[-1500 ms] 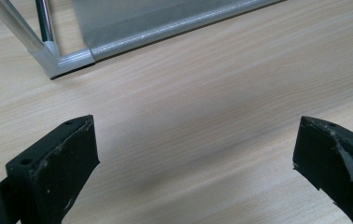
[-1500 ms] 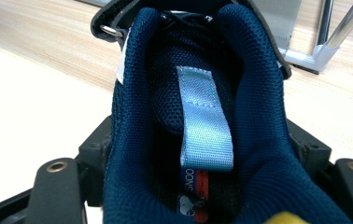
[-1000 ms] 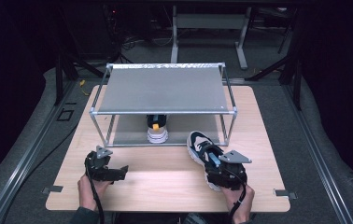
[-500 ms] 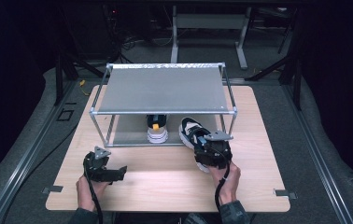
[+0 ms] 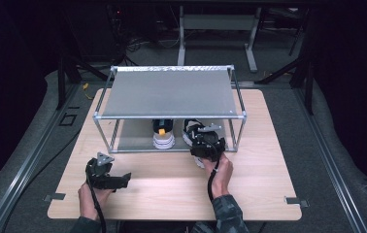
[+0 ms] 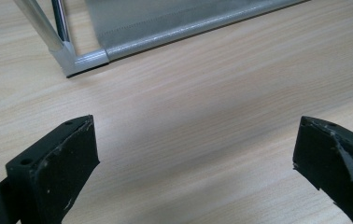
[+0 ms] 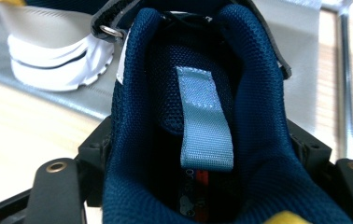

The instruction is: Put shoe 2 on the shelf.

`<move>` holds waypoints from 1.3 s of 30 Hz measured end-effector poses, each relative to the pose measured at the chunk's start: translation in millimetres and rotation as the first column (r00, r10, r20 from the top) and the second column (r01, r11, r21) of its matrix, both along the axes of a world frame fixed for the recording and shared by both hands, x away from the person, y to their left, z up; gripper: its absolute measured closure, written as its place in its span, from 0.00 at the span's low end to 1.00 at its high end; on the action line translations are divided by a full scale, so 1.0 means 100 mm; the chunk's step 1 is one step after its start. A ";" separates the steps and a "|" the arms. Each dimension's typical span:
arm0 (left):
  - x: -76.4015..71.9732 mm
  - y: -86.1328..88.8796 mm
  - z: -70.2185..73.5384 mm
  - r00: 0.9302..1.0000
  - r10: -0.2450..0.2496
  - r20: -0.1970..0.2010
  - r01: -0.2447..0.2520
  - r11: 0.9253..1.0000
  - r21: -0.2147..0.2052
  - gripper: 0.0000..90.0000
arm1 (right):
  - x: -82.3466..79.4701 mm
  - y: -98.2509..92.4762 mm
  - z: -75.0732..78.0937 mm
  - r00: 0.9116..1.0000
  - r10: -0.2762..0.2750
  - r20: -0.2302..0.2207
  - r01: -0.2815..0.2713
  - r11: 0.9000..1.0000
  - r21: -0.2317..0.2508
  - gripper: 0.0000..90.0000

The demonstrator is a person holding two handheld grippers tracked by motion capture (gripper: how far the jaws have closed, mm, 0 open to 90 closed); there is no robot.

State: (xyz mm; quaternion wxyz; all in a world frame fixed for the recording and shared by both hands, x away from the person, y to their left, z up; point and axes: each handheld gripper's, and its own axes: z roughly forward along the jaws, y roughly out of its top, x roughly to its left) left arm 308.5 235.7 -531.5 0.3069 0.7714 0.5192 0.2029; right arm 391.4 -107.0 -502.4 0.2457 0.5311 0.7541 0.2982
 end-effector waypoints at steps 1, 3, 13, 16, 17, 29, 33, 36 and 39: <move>0.00 0.00 0.00 1.000 0.000 0.000 0.000 1.000 0.000 0.00 | 0.00 0.00 0.00 1.000 0.000 0.000 0.000 1.000 0.000 0.31; 0.01 -0.01 0.00 1.000 -0.003 -0.001 0.003 1.000 0.005 0.00 | 0.08 0.04 -0.04 1.000 -0.015 -0.011 0.015 1.000 0.010 0.30; -0.01 0.00 0.00 1.000 -0.004 -0.007 0.004 1.000 0.005 0.00 | 0.13 0.04 -0.09 0.997 0.045 -0.059 -0.042 0.998 0.043 0.11; -0.01 -0.01 -0.01 1.000 -0.005 -0.008 0.005 1.000 0.001 0.00 | 0.03 -0.07 -0.03 0.995 0.092 -0.047 -0.088 0.993 0.077 0.10; -0.01 -0.01 -0.01 1.000 -0.007 -0.008 0.007 1.000 0.003 0.00 | 0.00 -0.09 -0.02 0.994 0.101 -0.043 -0.097 0.992 0.084 0.11; -0.02 -0.06 -0.02 1.000 -0.016 -0.009 0.016 1.000 0.006 0.00 | -0.27 -0.34 -0.10 0.979 0.190 -0.066 -0.180 0.974 0.137 0.41; -0.01 -0.05 -0.04 1.000 -0.017 -0.017 0.018 1.000 0.013 0.00 | -0.28 -0.22 -0.12 0.989 0.141 -0.045 -0.133 0.979 0.154 0.43; -0.01 -0.04 -0.02 1.000 -0.013 -0.011 0.013 1.000 0.009 0.00 | -0.26 -0.17 -0.12 0.992 0.123 -0.037 -0.117 0.981 0.152 0.44; -0.01 -0.05 -0.01 1.000 -0.015 -0.007 0.015 1.000 0.006 0.00 | -0.22 -0.05 -0.11 0.995 0.094 -0.030 -0.089 0.985 0.146 0.48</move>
